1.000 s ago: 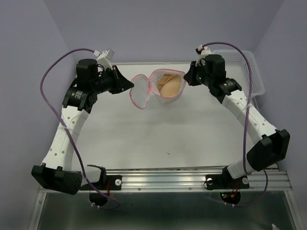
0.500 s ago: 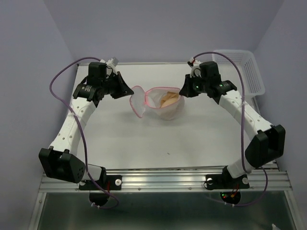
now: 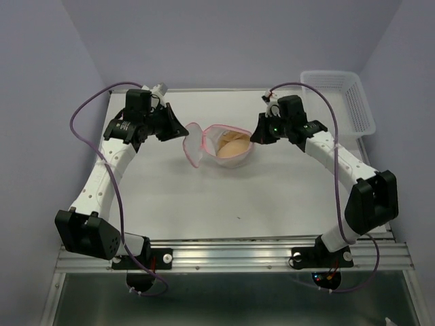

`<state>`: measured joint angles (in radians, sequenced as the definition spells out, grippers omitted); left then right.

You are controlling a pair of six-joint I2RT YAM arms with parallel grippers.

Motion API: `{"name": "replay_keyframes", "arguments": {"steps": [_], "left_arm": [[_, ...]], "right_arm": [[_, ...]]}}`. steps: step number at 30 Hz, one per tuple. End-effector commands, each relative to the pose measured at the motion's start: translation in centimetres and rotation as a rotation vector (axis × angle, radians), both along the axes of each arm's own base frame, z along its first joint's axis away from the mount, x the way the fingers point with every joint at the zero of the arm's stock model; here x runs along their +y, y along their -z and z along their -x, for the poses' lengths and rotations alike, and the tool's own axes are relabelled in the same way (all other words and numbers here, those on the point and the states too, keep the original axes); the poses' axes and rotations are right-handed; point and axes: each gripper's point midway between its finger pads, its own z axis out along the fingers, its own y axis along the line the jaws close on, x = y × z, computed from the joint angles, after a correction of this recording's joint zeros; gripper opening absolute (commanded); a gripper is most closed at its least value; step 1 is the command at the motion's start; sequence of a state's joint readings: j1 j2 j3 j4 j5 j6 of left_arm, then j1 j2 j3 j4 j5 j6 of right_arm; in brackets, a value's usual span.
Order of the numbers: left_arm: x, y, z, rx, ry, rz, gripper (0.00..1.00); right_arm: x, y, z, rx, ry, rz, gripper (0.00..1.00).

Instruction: Place the bra in the laundry bag and zip it closed

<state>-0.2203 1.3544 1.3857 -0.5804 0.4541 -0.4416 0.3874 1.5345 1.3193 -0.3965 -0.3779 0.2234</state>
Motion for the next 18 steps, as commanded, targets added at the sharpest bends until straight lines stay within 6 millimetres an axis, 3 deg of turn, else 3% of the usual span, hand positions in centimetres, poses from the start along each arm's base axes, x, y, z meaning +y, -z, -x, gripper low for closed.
{"name": "replay_keyframes", "arguments": {"steps": [1, 8, 14, 15, 18], "left_arm": [[0.1, -0.9, 0.6, -0.01, 0.015, 0.008, 0.0], [-0.5, -0.5, 0.0, 0.07, -0.066, 0.091, 0.0], [-0.4, 0.1, -0.8, 0.166, -0.139, 0.098, 0.0], [-0.5, -0.7, -1.0, 0.158, -0.133, 0.104, 0.0], [-1.0, -0.5, -1.5, 0.219, -0.125, 0.107, 0.0]], "right_arm": [[0.2, 2.5, -0.4, 0.058, 0.019, 0.003, 0.03], [1.8, 4.3, 0.3, 0.049, -0.047, -0.042, 0.03], [4.7, 2.3, 1.8, -0.068, -0.124, -0.066, 0.02], [4.6, 2.1, 1.7, -0.08, -0.124, -0.065, 0.02], [4.9, 1.7, 1.3, -0.13, -0.091, -0.026, 0.02]]}}
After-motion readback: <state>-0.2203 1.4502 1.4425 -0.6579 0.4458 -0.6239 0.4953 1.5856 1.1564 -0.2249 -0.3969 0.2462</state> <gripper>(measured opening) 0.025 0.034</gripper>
